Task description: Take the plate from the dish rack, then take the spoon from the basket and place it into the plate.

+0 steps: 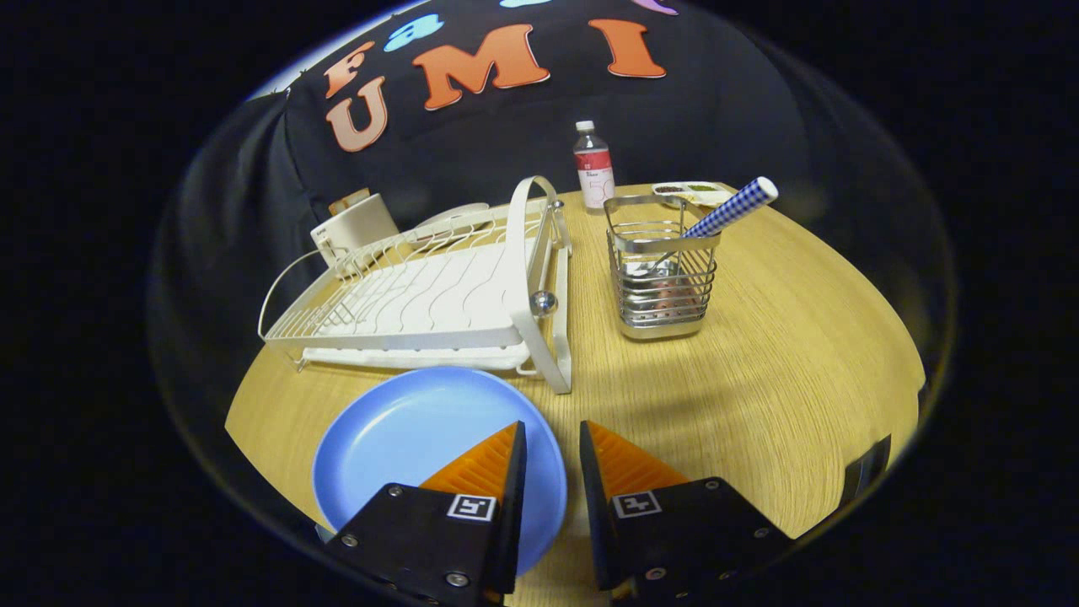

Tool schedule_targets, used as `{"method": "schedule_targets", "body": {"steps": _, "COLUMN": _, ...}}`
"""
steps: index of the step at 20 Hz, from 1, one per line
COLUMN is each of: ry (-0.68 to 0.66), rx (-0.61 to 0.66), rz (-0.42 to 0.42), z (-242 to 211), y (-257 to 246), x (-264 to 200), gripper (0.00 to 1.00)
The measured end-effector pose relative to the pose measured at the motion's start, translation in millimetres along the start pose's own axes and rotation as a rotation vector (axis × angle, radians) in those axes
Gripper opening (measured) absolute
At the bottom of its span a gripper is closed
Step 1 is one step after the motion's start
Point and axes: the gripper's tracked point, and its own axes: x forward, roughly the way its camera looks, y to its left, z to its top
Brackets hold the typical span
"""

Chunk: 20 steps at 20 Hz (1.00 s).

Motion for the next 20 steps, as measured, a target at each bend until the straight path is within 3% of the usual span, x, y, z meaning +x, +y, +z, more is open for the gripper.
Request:
{"method": "schedule_targets", "body": {"steps": 3, "ry": -0.108, "rx": 0.018, "rz": -0.003, "z": 27.3, "y": -5.4, "x": -8.0, "gripper": 0.36}}
{"method": "schedule_targets", "body": {"steps": 7, "ry": -0.265, "rx": -0.022, "rz": -0.069, "z": 66.3, "y": -23.3, "x": -20.6, "gripper": 0.52}}
{"method": "schedule_targets", "body": {"steps": 13, "ry": -0.347, "rx": -0.034, "rz": -0.158, "z": 96.5, "y": -51.7, "x": -20.4, "gripper": 0.74}}
{"method": "schedule_targets", "body": {"steps": 20, "ry": -0.438, "rx": 0.011, "rz": -0.231, "z": 128.2, "y": -82.5, "x": -12.6, "gripper": 0.76}}
